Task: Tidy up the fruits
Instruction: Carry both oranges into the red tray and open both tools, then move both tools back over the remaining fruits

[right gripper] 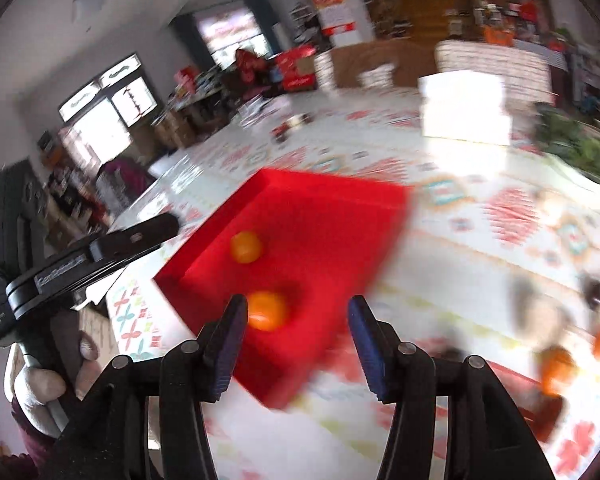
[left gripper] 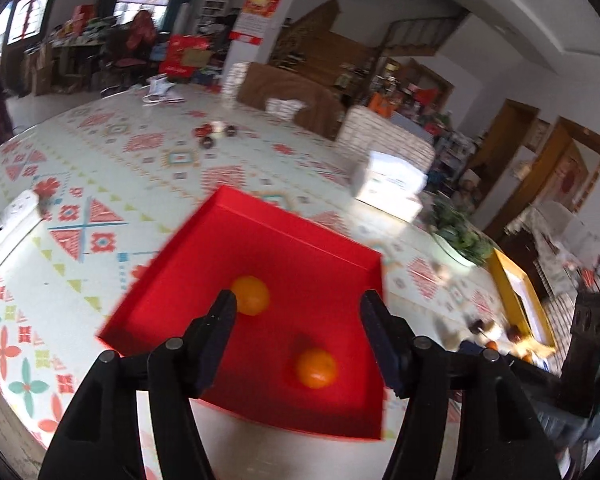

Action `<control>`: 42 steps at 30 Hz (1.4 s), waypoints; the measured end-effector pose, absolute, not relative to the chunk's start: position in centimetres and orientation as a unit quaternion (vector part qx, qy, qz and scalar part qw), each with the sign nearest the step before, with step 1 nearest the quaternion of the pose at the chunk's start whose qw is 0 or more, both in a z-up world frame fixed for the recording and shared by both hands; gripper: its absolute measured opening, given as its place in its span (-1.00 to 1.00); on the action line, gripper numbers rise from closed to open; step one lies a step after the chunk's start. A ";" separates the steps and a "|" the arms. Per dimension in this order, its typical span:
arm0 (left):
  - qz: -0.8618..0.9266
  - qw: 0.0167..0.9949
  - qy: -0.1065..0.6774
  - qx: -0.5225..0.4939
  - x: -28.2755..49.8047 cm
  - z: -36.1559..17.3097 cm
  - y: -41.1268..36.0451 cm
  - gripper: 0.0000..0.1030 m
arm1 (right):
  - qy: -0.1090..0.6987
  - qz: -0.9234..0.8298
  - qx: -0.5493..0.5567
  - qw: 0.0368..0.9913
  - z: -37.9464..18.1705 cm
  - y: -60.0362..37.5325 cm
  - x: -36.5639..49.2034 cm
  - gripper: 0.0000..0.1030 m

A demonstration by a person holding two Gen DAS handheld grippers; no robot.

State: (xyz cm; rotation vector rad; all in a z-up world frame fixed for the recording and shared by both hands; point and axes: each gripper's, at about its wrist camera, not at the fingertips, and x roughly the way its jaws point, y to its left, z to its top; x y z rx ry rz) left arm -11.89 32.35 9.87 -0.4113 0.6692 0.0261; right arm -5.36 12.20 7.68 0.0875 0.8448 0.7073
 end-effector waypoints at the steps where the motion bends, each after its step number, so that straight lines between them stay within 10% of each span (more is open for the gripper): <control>1: 0.003 0.925 0.326 -0.195 -12.0 10.0 31.5 0.28 | 0.397 0.324 0.046 0.857 7.9 10.7 -5.3 0.12; 12: -0.083 0.918 0.352 -0.160 -11.3 8.8 23.8 0.31 | 0.401 0.137 0.097 0.900 6.3 -7.8 -4.3 0.19; 24: -0.128 0.901 0.389 -0.145 -7.9 7.5 19.0 0.31 | 0.449 0.228 0.098 0.858 2.2 -4.7 -5.5 0.19; 34: -0.160 0.874 0.448 -0.097 -2.0 4.8 13.2 0.30 | 0.464 0.214 0.061 0.857 1.1 -2.5 -6.3 -0.29; 42: -0.183 0.864 0.467 -0.040 1.1 2.6 9.7 0.31 | 0.465 0.192 0.063 0.862 1.1 -5.0 -6.2 -0.30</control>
